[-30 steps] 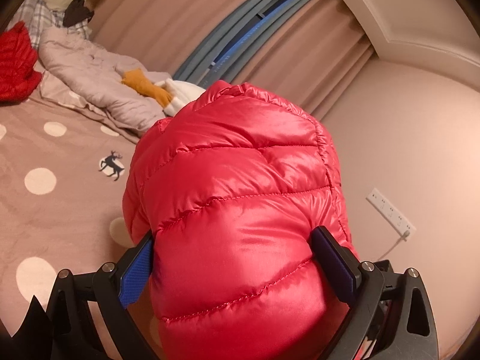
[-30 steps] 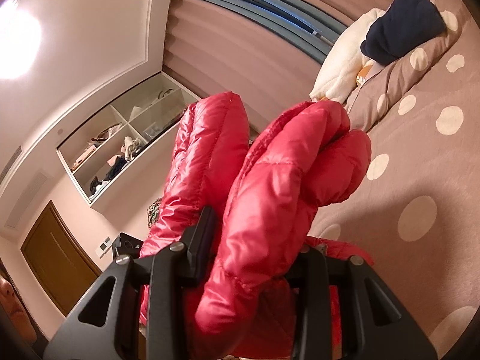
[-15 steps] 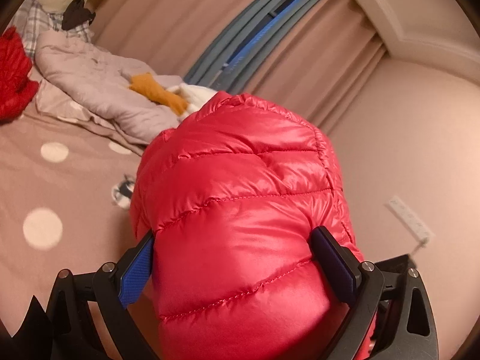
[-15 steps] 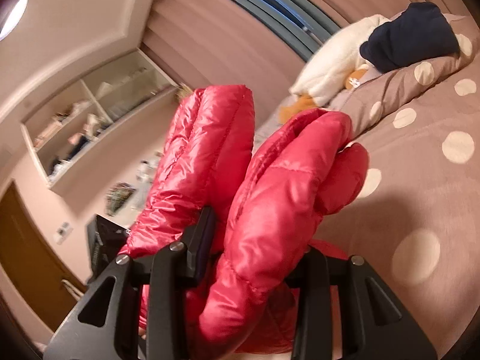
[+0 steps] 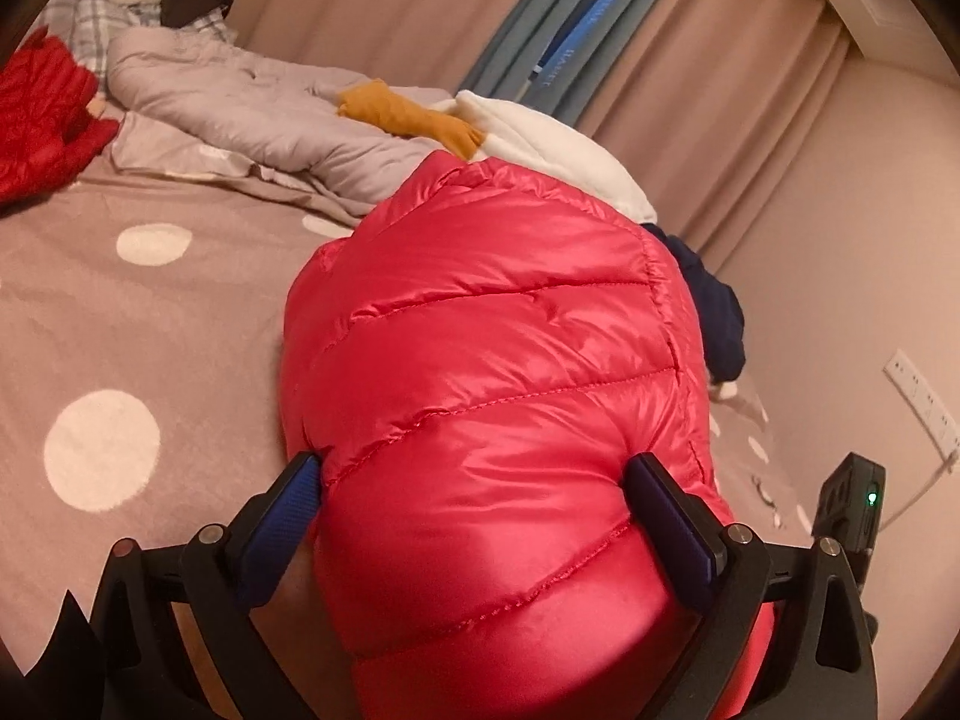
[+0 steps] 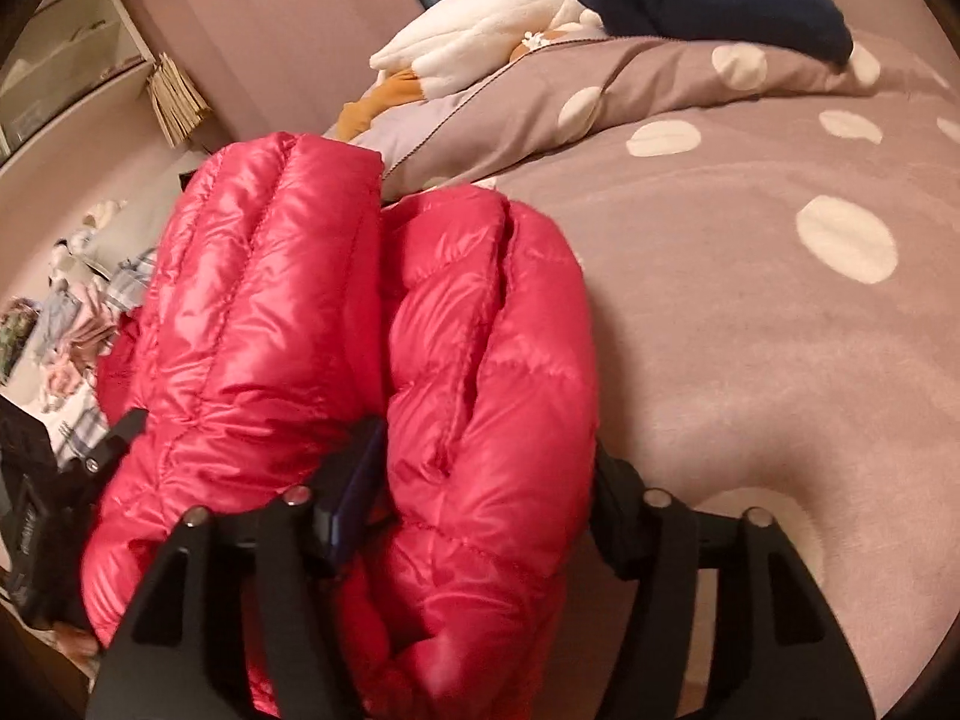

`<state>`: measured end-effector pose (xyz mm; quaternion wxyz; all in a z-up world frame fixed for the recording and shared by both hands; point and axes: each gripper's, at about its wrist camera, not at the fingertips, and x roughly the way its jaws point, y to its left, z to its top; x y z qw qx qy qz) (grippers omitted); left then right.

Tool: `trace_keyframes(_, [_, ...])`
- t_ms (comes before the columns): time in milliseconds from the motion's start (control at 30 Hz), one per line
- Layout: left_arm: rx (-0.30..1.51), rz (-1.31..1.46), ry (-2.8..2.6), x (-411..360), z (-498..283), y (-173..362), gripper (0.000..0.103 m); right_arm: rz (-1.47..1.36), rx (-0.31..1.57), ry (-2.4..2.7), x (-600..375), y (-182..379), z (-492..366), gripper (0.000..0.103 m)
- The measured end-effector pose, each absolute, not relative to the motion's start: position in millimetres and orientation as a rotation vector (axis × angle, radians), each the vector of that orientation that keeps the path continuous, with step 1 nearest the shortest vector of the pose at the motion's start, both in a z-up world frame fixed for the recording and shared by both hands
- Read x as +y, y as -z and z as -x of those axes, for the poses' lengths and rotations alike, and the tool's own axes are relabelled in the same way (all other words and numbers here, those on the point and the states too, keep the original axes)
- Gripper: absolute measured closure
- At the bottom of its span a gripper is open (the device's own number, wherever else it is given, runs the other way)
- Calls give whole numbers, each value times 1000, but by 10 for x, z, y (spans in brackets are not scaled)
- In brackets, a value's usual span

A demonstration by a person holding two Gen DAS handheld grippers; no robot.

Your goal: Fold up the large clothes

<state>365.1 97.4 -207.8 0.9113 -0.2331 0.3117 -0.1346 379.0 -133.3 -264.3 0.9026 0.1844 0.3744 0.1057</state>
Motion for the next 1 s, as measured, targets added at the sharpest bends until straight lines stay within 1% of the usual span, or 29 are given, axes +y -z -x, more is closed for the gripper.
trace_keyframes(133, [665,485,263,988,-3673,2078,3,-398,780,-213,-1369,2611,-3722,36])
trace_keyframes(300, [696,513,208,1010,-3543,1936,3,-332,779,-152,-1310,2411,-3620,36])
trace_keyframes(400, [632,494,178,1032,-3282,1689,3,-261,740,-113,-1298,2173,-3449,34])
trace_keyframes(433, [621,492,169,1044,-3230,1628,3,-243,728,-108,-1295,2105,-3409,29])
trace_keyframes(500, [601,484,167,1055,-3058,1454,3,-195,706,-81,-1316,1961,-3276,22])
trace_keyframes(867, [487,338,82,938,-1962,629,3,-92,595,-72,-1257,1068,-2294,22])
trace_keyframes(967, [446,328,57,981,-1622,377,3,-45,559,-84,-1163,795,-1929,19])
trace_keyframes(1000, [441,324,52,987,-1553,329,3,-30,545,-89,-1130,691,-1779,16])
